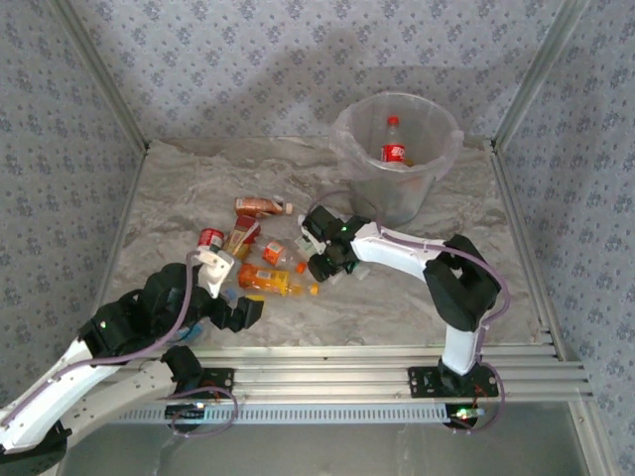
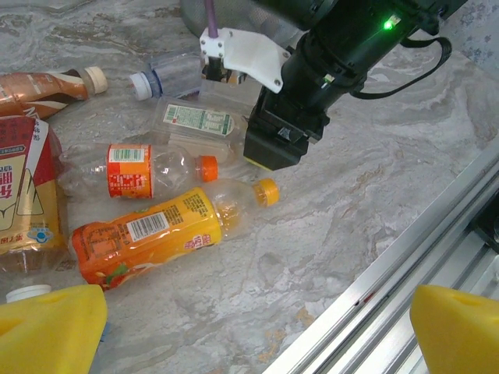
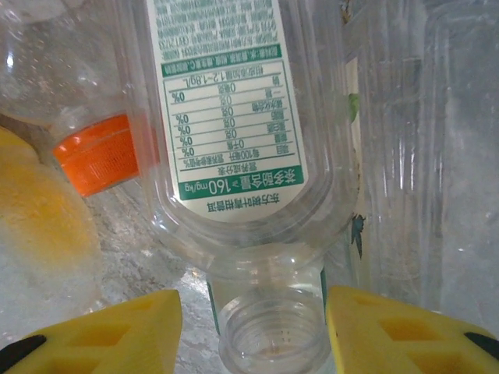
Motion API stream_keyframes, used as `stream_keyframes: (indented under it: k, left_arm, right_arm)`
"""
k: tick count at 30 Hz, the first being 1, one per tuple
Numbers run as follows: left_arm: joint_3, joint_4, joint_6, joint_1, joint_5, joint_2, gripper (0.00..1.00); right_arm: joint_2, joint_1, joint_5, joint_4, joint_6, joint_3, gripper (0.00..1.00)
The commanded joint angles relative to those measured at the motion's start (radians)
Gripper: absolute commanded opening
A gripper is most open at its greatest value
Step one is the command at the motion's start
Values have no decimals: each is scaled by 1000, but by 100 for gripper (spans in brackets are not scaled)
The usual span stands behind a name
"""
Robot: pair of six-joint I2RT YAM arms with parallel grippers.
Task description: Put the plastic bottles in the bin
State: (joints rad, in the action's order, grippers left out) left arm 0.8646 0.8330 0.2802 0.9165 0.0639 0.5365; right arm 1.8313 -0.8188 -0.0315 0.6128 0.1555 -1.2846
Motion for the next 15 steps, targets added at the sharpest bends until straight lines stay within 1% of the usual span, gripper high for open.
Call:
stream_keyframes:
  k: [1, 11, 15]
  left_arm:
    - [-6, -35, -13, -7, -15, -21, 100]
    - [-6, -37, -11, -18, -17, -26, 100]
    - [-4, -39, -10, -23, -25, -29, 100]
  right_arm:
    - [31, -9, -26, 37, -13, -19, 55]
    - [69, -15, -45, 29, -11, -27, 56]
    - [82, -19, -47, 27, -11, -31, 53]
